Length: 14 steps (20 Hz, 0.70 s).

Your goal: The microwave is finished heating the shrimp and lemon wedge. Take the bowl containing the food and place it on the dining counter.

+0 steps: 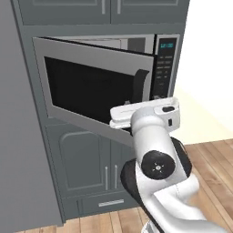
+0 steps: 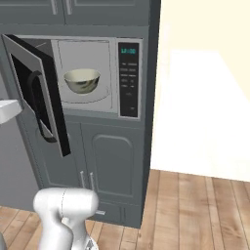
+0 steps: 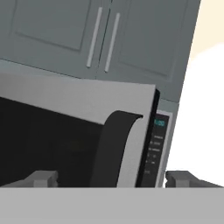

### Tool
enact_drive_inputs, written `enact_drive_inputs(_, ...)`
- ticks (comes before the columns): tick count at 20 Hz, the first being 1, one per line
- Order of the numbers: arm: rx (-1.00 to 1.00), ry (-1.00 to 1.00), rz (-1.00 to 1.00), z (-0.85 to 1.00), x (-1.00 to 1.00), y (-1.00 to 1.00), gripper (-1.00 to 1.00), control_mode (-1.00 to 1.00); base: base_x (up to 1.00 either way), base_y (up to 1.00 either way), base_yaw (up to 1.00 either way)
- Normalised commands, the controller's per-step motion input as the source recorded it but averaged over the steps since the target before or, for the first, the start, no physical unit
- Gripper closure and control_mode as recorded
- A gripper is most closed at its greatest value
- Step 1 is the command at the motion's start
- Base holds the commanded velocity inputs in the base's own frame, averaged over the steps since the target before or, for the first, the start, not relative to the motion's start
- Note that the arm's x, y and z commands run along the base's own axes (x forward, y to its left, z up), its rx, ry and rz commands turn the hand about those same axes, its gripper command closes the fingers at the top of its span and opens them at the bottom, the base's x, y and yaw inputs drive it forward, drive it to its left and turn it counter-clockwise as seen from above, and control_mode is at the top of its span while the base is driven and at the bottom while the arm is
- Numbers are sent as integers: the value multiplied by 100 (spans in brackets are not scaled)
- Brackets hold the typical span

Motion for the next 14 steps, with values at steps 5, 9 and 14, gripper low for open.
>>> enact_drive_inputs(5,4,0,0,-2,-73,-65,-100,-100,0,0,0)
enact_drive_inputs(9,21,0,1,0,-74,-100,-100,-100,0,0,0)
enact_drive_inputs(14,30,9,5,0,-38,-100,-100,-100,0,0,0)
